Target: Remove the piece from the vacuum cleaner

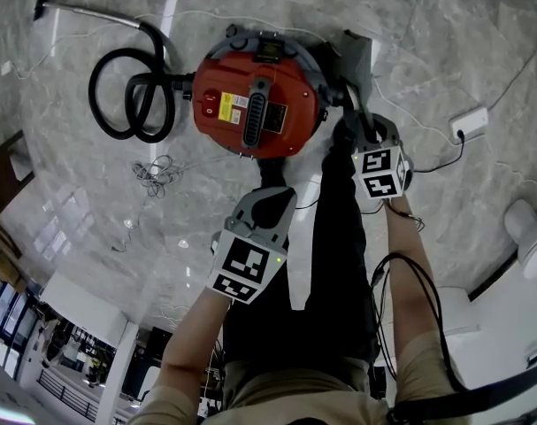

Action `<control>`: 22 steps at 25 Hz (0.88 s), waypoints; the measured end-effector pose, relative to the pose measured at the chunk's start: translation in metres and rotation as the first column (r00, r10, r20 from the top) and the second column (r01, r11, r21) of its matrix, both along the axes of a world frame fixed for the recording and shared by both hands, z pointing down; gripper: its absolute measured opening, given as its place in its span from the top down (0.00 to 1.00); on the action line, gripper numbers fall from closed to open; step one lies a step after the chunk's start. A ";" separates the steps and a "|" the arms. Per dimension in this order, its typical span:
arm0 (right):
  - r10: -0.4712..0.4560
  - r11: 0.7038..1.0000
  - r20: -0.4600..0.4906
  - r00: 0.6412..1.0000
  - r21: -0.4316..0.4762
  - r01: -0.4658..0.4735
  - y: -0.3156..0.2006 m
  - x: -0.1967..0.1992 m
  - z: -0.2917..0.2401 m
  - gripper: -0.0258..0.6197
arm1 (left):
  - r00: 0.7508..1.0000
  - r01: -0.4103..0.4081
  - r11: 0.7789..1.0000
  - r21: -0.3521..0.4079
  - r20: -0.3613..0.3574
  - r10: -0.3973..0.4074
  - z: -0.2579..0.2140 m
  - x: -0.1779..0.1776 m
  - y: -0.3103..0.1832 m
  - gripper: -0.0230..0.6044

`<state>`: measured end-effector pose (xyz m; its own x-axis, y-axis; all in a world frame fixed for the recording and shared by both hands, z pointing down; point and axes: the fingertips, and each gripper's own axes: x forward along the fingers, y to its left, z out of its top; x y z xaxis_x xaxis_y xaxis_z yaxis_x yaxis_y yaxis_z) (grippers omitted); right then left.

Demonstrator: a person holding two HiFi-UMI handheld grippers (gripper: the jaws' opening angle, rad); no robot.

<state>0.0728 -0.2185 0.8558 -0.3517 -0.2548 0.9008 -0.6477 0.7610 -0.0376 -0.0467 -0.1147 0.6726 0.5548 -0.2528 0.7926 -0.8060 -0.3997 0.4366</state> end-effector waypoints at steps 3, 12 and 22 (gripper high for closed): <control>0.055 0.998 0.025 0.998 -0.042 -0.054 -0.002 0.001 -0.001 0.94 | 1.000 -0.002 1.000 -0.002 0.000 0.002 0.000 0.001 -0.001 0.97; 0.916 0.349 0.105 0.388 -0.686 -0.639 -0.002 0.003 -0.003 0.94 | 1.000 -0.008 1.000 -0.005 -0.007 0.008 0.000 0.009 -0.004 0.97; 0.758 0.589 0.134 0.638 -0.560 -0.583 -0.001 0.006 0.002 0.94 | 1.000 -0.012 1.000 -0.006 -0.007 0.011 0.001 0.008 -0.006 0.97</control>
